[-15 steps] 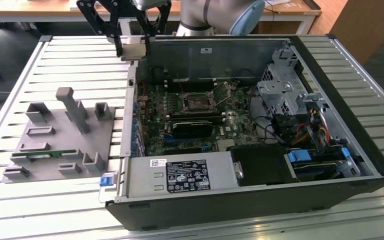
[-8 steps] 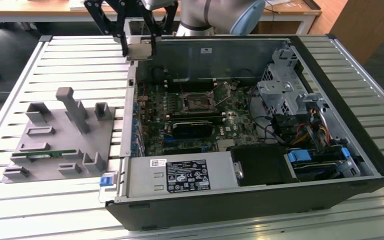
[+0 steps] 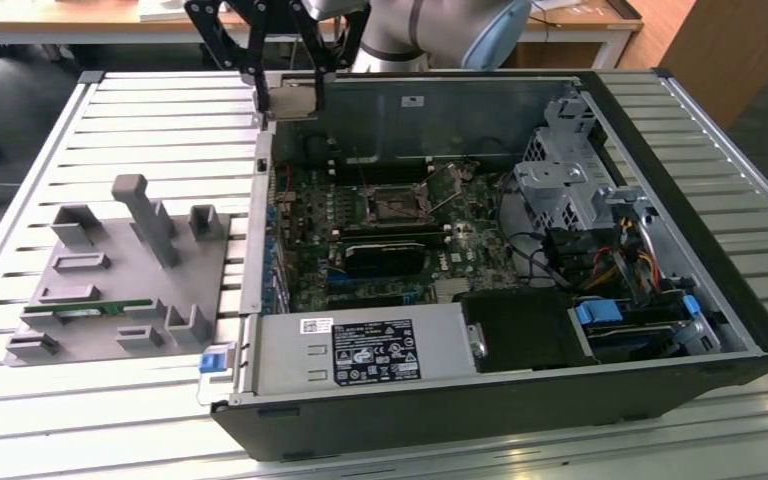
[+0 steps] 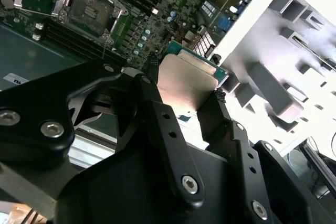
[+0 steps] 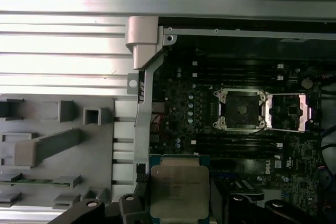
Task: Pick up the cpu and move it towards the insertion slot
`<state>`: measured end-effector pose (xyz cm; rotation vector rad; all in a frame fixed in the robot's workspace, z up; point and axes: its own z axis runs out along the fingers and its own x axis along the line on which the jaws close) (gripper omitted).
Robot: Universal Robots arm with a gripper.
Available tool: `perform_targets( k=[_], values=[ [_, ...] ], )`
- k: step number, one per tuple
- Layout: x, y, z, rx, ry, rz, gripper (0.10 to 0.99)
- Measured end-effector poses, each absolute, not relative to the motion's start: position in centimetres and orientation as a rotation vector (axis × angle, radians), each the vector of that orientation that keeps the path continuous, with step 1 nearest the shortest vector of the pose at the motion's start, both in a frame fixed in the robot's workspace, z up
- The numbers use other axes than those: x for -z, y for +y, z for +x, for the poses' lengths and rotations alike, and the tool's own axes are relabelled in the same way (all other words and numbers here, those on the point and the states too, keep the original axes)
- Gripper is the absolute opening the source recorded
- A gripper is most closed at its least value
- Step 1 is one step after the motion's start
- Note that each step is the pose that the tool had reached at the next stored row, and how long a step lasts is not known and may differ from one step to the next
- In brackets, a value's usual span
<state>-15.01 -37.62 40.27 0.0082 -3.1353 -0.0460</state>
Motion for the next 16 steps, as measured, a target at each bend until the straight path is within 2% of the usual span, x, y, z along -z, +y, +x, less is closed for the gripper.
perform_targets(
  k=[16],
  values=[
    [-40.3,-37.5,-12.8,0.046,-3.135,0.008,0.541]
  ],
)
